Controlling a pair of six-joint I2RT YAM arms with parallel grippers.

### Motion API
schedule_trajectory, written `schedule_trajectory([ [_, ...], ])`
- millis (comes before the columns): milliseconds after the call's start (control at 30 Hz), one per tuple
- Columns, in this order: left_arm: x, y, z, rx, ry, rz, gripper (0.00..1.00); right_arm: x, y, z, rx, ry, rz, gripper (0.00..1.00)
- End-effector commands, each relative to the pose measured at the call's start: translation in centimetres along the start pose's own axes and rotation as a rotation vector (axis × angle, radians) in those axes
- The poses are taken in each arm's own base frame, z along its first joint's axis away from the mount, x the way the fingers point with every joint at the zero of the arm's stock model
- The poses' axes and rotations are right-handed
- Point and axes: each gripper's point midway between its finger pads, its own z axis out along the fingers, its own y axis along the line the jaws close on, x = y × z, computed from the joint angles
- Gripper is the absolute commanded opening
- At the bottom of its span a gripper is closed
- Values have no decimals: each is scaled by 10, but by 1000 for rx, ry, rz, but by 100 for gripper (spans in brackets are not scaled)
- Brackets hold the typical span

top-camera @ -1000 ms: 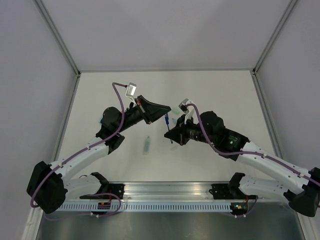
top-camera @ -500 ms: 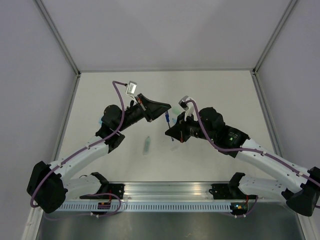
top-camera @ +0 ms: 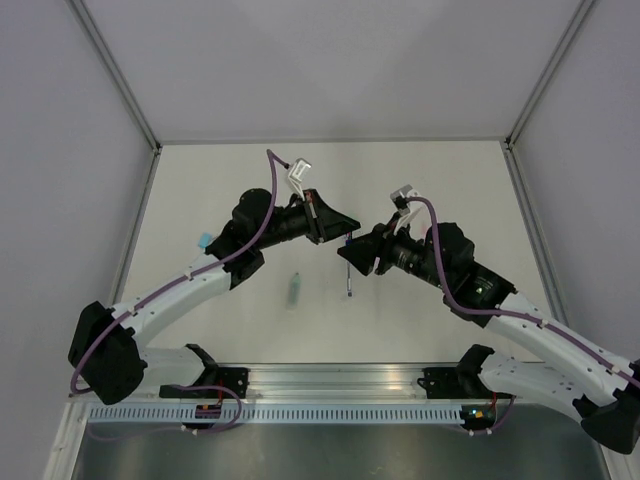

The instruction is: Insert the pens into the pen caps

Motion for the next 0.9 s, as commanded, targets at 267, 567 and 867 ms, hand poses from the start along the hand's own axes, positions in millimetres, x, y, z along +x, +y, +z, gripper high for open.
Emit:
schedule_trajectory([
  [267,-16,145,19,-502,102,-21,2,19,-41,-51,162,-116,-3,61],
  [567,9,259,21,-814,217,-21,2,34,-61,-44,253,-53,-17,61],
  [867,29,317,13,-951,279,-18,2,36,-64,-43,263,-45,-22,61],
])
